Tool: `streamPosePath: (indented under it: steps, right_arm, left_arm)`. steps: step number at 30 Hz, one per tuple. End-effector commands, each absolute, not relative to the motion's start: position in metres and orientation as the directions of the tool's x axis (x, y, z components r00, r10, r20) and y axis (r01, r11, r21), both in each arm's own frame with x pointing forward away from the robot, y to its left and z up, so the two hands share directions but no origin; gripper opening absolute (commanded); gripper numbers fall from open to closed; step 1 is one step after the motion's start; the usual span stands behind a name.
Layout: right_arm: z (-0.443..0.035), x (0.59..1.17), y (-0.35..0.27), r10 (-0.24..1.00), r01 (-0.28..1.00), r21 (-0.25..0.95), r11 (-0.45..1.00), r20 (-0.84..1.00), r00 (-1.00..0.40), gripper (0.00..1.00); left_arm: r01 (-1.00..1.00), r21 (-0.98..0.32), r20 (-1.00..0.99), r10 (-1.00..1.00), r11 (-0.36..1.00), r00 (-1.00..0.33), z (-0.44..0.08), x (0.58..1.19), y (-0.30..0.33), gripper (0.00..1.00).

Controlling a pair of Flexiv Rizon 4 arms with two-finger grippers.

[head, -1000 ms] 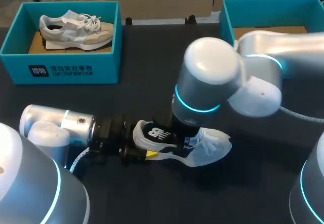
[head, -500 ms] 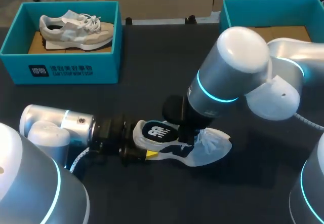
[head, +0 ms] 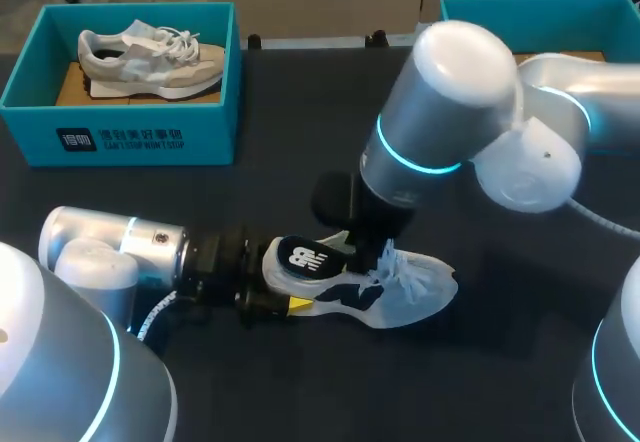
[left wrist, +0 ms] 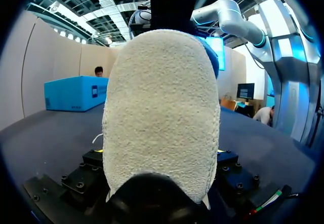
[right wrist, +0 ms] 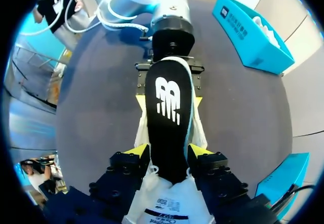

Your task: Take the shoe out of the shoebox, open the shoe tongue, remove and reinsert the insole, then place the shoe into the shoebox

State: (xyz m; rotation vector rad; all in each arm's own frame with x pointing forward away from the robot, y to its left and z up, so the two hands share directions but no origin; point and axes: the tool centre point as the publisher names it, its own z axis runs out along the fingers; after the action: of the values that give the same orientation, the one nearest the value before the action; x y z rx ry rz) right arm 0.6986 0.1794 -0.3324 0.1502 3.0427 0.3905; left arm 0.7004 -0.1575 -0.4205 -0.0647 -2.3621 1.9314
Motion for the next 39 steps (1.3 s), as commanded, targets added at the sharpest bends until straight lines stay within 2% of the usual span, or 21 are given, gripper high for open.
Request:
streamPosePath:
  steps: [1,11,15,18,19,25,34,39]
  right_arm:
    - [-0.340,0.709,0.198,0.109,0.098,0.224,0.970,-0.038,-0.993,0.49]
    - [-0.355,0.715,0.206,0.124,0.127,0.213,0.969,0.026,-0.992,0.52]
    - [-0.359,0.714,0.205,0.147,0.151,0.203,0.968,0.034,-0.989,0.60]
    - [-0.363,0.713,0.205,0.156,0.157,0.200,0.967,0.023,-0.988,0.73]
    - [-0.364,0.713,0.205,0.156,0.158,0.199,0.967,0.022,-0.987,0.74]
    - [-0.372,0.716,0.204,0.172,0.178,0.201,0.963,0.046,-0.984,0.71]
    - [-0.382,0.722,0.199,0.159,0.190,0.227,0.955,0.150,-0.976,0.50]
    - [-0.388,0.719,0.195,0.135,0.187,0.248,0.950,0.213,-0.968,0.47]
  left_arm:
    - [-0.024,-0.980,0.043,0.089,0.200,-0.995,-0.427,0.703,-0.158,0.00]
    - [-0.024,-0.980,0.043,0.089,0.200,-0.995,-0.427,0.703,-0.158,0.00]
    - [-0.024,-0.980,0.043,0.089,0.200,-0.995,-0.427,0.703,-0.158,0.00]
    - [-0.024,-0.980,0.043,0.089,0.200,-0.995,-0.427,0.703,-0.158,0.00]
    - [-0.024,-0.980,0.043,0.089,0.200,-0.995,-0.427,0.703,-0.158,0.00]
    - [-0.024,-0.980,0.043,0.089,0.200,-0.995,-0.427,0.703,-0.158,0.00]
    - [-0.024,-0.980,0.043,0.089,0.200,-0.995,-0.427,0.703,-0.158,0.00]
    - [-0.024,-0.980,0.043,0.089,0.200,-0.995,-0.427,0.703,-0.158,0.00]
